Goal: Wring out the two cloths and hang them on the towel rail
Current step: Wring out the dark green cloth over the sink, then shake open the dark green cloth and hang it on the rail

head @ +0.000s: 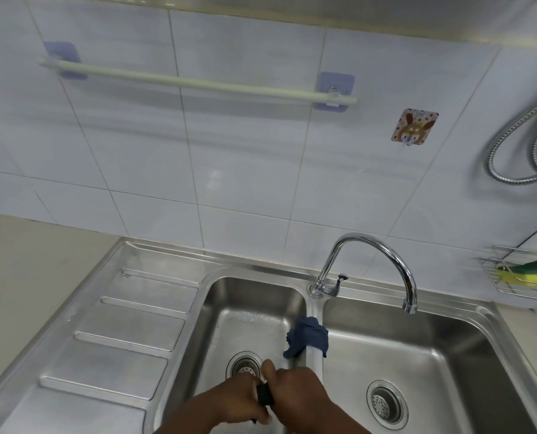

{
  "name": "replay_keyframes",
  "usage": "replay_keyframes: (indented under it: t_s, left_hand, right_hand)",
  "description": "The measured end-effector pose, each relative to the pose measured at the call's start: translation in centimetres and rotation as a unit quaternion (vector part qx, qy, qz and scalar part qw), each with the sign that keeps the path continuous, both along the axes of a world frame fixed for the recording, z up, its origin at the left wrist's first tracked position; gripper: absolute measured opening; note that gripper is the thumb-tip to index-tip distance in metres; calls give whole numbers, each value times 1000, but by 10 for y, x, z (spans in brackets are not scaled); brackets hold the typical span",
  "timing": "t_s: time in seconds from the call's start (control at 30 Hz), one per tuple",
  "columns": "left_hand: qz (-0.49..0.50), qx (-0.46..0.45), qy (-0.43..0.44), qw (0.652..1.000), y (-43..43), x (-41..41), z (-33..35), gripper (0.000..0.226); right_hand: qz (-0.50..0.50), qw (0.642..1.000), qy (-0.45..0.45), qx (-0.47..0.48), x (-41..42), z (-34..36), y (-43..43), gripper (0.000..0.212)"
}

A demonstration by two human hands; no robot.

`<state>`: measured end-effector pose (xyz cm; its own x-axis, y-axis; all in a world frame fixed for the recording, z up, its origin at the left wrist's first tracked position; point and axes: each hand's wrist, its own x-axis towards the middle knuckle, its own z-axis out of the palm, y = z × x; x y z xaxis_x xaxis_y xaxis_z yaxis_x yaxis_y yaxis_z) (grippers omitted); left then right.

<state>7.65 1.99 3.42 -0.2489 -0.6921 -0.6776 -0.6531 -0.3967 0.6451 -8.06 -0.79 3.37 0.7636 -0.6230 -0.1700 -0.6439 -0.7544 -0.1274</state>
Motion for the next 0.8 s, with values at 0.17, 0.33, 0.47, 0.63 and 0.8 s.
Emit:
replay_keyframes:
  t_s: [0.17,0.33,0.47,0.63,0.8]
  left_hand:
    - [44,-128,-15,991,16,4,-6,47]
    - [238,-161,84,954,27,15,-2,39]
    - [357,-191,105,908,30,16,20,20]
    - [387,-234,123,884,34,19,55,13]
    - [434,-277,135,846,40,45,86,16]
  right_hand:
    - [-113,965,-113,207,-11,17,-6,37]
    - [-229,886,-230,330,-27,24,-7,21]
    - [-287,832,-293,374,-33,27,-7,15]
    - [-390,694,-432,423,-39,32,-12,5]
    - [-473,585,-506,422,-60,39,-19,15]
